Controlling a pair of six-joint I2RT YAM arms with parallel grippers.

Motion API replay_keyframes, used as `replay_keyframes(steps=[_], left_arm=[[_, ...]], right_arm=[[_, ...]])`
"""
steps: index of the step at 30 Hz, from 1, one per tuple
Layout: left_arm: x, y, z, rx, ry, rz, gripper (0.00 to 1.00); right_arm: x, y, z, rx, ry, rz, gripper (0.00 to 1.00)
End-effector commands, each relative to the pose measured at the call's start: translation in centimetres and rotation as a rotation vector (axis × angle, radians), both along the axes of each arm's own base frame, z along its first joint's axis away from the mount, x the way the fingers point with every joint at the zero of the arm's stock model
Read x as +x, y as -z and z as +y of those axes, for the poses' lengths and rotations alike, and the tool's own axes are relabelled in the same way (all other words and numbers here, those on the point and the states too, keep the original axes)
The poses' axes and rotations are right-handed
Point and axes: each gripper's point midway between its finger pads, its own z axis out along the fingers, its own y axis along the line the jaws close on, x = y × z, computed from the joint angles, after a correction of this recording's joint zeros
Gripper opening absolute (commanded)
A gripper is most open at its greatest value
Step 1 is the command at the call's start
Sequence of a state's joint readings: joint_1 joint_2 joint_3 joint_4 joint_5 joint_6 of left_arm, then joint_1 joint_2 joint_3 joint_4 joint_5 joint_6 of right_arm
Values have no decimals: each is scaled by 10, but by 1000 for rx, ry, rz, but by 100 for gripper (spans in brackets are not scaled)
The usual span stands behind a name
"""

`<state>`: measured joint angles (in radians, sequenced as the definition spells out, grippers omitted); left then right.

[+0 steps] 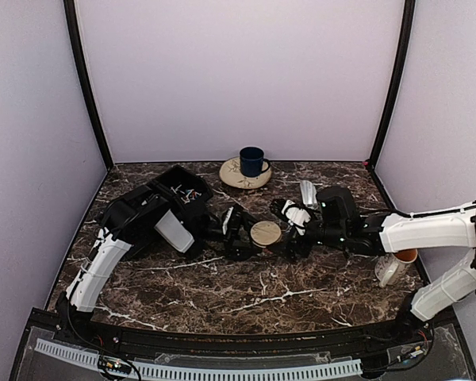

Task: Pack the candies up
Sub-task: Screw the box lid onto the packing box.

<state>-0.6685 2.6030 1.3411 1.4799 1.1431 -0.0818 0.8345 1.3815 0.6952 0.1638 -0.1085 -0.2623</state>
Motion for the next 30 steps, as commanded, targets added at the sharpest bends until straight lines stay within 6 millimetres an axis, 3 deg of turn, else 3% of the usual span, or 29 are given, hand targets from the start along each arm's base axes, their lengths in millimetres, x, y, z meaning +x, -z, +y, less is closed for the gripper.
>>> replay_keyframes(steps=[1,5,14,30], left_arm=[[-45,117,31,223,103,341,67],[-55,116,30,222,152,333,67],[-70,118,26,240,212,308,67],[-78,120,23,252,250,295,68]], right_arm=[[-23,-3,0,6,-255,-15,97],[-20,-2,-2,10,-351,-51,97],[-24,20,11,-42,-625,90,97],[-15,39,31,-20,-713,131,97]])
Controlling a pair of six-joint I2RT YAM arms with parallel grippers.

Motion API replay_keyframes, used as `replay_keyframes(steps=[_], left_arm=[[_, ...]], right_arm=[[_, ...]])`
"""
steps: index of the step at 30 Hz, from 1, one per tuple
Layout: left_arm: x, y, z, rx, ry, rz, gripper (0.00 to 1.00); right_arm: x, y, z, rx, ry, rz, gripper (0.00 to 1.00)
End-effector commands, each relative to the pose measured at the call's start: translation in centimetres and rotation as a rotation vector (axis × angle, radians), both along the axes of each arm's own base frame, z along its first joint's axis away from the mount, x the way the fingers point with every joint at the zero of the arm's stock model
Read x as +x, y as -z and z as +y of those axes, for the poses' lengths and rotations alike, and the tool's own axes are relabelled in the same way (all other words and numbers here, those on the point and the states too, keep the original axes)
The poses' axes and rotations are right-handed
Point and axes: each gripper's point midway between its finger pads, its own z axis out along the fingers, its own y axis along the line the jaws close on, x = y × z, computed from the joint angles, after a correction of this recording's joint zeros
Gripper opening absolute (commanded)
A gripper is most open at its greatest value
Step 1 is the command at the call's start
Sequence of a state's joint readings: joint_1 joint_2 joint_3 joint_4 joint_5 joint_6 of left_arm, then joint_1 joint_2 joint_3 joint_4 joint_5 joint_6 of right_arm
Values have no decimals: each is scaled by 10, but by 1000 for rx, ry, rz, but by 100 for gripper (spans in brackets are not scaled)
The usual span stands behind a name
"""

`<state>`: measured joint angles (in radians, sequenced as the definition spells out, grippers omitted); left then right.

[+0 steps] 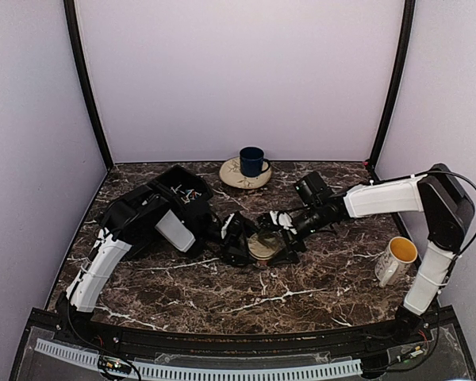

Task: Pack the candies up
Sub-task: Screw the box lid onto the packing box.

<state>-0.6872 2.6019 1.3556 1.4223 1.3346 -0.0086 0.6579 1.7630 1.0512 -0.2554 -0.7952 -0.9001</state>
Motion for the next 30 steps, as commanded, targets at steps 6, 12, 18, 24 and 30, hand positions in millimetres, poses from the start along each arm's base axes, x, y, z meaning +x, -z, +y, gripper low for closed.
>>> replay_keyframes(steps=[6,12,18,24,30], left_arm=[[-43,114,20,272,39,315,68],[-42,113,20,271,38,314,68],[-43,114,20,272,39,315,67],[-43,113,20,271,39,314,67],[-43,114,20,272,40,315,67]], right_arm=[[16,3,5,30,54,-36,97],[18,4,5,29,59,-47,97],[19,10,4,14,58,-38,97],[24,6,6,29,75,-56,97],[25,10,6,23,83,-50,97]])
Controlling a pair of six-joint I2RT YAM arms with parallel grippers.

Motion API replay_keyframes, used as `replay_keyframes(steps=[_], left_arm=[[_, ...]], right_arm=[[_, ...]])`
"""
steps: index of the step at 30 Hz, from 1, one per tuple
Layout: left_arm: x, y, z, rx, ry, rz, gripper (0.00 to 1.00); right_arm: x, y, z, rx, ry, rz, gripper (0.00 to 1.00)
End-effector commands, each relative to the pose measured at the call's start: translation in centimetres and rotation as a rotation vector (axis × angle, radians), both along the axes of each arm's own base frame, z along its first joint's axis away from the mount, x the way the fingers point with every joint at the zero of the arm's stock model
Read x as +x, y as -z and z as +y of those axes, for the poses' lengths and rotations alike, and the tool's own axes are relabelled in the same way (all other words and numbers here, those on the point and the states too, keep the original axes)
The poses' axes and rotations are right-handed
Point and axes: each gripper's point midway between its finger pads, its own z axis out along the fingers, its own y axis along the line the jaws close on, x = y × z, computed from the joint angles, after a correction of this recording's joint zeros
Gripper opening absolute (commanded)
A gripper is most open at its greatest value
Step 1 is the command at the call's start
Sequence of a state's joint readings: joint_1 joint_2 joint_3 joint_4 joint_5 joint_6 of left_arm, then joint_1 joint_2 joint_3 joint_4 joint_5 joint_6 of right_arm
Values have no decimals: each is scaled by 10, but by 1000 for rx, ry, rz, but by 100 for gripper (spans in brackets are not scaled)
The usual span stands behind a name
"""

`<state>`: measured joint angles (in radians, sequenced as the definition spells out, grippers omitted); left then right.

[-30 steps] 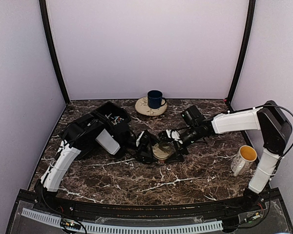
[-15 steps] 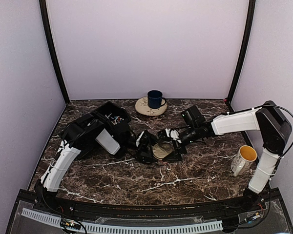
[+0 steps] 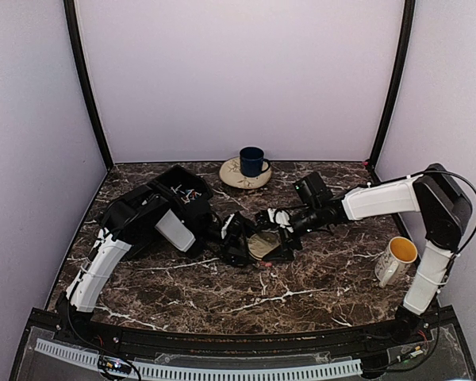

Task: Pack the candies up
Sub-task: Screw the box lid onto the packing box.

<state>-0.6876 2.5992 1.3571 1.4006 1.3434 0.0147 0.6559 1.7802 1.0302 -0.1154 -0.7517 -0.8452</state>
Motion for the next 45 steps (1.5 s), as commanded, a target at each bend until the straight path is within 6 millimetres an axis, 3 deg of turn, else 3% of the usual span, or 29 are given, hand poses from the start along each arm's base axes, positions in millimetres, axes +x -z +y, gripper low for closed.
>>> replay_keyframes(steps=[1,8,22,27,38,45], left_arm=[[-42,112,20,271,29,321,68],[-41,113,20,274,25,323,67],[-35,117,18,282,-14,321,67],[-24,121,16,293,-81,319,67],[-19,120,17,290,-111,327,67],[-17,121,17,291,-126,326,67]], right_arm=[[6,9,-1,-4,25,12,97],[4,13,-1,-15,25,40,99],[9,15,-1,-13,82,72,86],[14,16,-6,5,175,71,86],[17,31,-22,51,405,33,89],[22,36,-16,56,553,6,92]])
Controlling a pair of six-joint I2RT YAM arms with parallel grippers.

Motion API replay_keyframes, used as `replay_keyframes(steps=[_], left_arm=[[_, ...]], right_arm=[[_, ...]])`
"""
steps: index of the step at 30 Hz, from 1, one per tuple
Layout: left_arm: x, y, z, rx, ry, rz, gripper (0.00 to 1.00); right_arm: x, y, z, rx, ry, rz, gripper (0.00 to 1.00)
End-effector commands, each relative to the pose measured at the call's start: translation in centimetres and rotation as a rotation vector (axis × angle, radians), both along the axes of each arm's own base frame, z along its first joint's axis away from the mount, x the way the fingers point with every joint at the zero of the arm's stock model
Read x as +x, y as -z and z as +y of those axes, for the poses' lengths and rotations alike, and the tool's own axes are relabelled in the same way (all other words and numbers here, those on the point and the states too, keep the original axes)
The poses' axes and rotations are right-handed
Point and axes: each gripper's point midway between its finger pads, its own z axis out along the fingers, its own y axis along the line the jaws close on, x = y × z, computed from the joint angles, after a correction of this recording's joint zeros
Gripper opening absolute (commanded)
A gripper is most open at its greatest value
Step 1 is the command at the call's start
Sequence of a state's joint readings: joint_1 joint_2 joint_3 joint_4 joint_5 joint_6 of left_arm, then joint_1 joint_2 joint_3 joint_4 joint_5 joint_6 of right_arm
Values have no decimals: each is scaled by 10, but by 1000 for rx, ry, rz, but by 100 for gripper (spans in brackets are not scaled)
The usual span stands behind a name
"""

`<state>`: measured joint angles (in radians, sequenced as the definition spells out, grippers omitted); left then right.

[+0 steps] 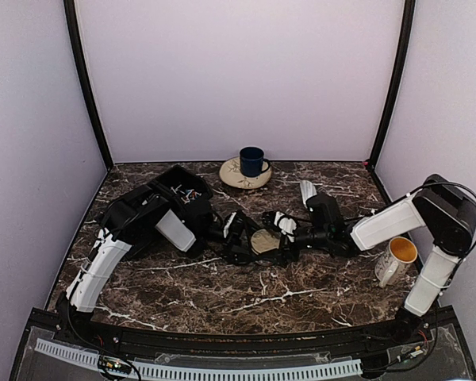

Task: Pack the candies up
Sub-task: Screw the box lid onto the packing box.

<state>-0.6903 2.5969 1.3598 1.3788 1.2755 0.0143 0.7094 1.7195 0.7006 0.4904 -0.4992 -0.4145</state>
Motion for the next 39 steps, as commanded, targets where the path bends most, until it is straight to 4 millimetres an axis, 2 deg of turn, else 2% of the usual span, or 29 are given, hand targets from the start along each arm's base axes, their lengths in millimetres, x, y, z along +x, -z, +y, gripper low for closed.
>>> replay_keyframes(steps=[1,8,15,16,17,18,21,28,31,33,35,37,39], left_arm=[[-26,120,23,272,-64,318,67],[-26,120,24,273,-68,319,67],[-26,119,25,268,-63,319,67],[-26,120,25,268,-60,320,67],[-26,120,24,267,-59,319,67],[-26,119,24,266,-58,319,67],[-27,119,25,265,-52,320,67],[-29,118,26,262,-41,318,67],[-33,117,26,259,-21,317,67],[-36,116,27,256,-2,316,67],[-39,115,27,254,17,316,67],[-42,114,27,253,32,314,67],[-45,115,26,255,45,311,67]], right_arm=[[13,21,-7,-57,223,25,92],[2,20,5,-62,261,14,98],[-8,-2,-8,-64,251,-2,97],[-11,2,-11,-80,243,7,97],[-12,-10,-12,-63,236,-5,97],[-13,-12,-15,-65,234,-5,97],[-12,-23,-23,-48,243,-19,97],[6,-48,-37,-12,293,-84,97],[6,-51,-34,-41,241,-114,97],[-2,-48,-28,-78,123,-116,97],[-19,-39,-24,-122,-20,-60,97],[-26,-37,-22,-134,-114,-31,97],[-24,-38,-22,-135,-151,-26,97]])
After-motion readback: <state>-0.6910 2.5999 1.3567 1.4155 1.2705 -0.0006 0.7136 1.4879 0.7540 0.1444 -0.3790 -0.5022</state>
